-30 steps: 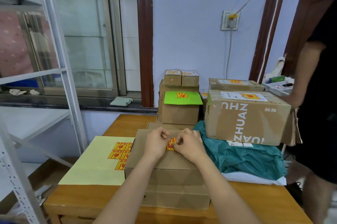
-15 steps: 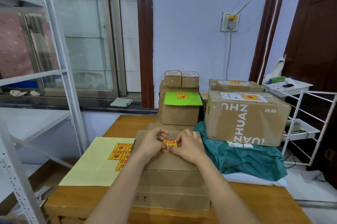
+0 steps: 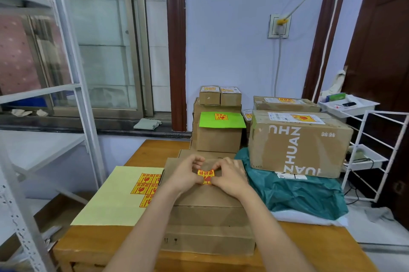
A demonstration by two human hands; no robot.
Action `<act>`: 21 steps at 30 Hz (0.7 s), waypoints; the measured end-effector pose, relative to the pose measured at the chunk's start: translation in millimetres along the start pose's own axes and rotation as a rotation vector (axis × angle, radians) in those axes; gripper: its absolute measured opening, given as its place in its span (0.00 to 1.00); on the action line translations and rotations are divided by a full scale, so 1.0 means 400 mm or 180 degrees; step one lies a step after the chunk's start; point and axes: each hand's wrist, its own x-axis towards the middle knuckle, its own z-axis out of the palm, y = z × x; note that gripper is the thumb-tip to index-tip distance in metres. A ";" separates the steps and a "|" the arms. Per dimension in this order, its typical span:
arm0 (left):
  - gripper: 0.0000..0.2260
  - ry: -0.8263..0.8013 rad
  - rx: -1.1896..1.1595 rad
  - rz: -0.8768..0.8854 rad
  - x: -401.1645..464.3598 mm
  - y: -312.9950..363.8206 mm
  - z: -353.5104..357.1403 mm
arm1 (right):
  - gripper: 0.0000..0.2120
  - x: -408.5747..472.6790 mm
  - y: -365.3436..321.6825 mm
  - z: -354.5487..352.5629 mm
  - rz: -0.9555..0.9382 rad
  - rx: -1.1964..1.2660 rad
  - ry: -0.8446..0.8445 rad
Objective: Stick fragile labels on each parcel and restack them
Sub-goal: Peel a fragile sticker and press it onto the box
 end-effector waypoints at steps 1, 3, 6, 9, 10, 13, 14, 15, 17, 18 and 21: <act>0.24 0.0020 0.0028 0.0015 0.000 0.000 0.002 | 0.17 0.000 0.001 0.000 0.0000 -0.0007 0.0010; 0.23 0.0085 0.0094 0.0045 0.000 -0.003 0.005 | 0.17 0.001 0.001 0.002 -0.0005 -0.0050 0.0023; 0.22 0.0255 0.0263 0.0143 0.004 -0.011 0.013 | 0.16 0.003 0.000 0.005 -0.0016 -0.0180 0.0060; 0.21 0.0387 0.0448 0.0246 0.009 -0.017 0.019 | 0.15 0.005 0.001 0.009 -0.0020 -0.0256 0.0112; 0.20 0.0416 0.0498 0.0266 0.011 -0.019 0.021 | 0.16 0.005 0.001 0.010 -0.0023 -0.0278 0.0125; 0.18 0.0538 0.0695 0.0305 0.016 -0.023 0.024 | 0.15 0.008 0.000 0.013 -0.0051 -0.0367 0.0177; 0.17 0.0584 0.0759 0.0309 0.018 -0.023 0.026 | 0.15 0.009 -0.001 0.014 -0.0051 -0.0391 0.0199; 0.16 0.0622 0.0809 0.0308 0.019 -0.023 0.028 | 0.14 0.010 -0.002 0.016 -0.0050 -0.0408 0.0221; 0.16 0.0666 0.0858 0.0311 0.021 -0.021 0.031 | 0.13 0.012 -0.004 0.019 -0.0043 -0.0425 0.0242; 0.15 0.0682 0.0880 0.0314 0.021 -0.021 0.031 | 0.13 0.013 -0.005 0.020 -0.0036 -0.0433 0.0235; 0.15 0.0722 0.0992 0.0302 0.021 -0.020 0.032 | 0.11 0.013 -0.004 0.021 -0.0049 -0.0465 0.0220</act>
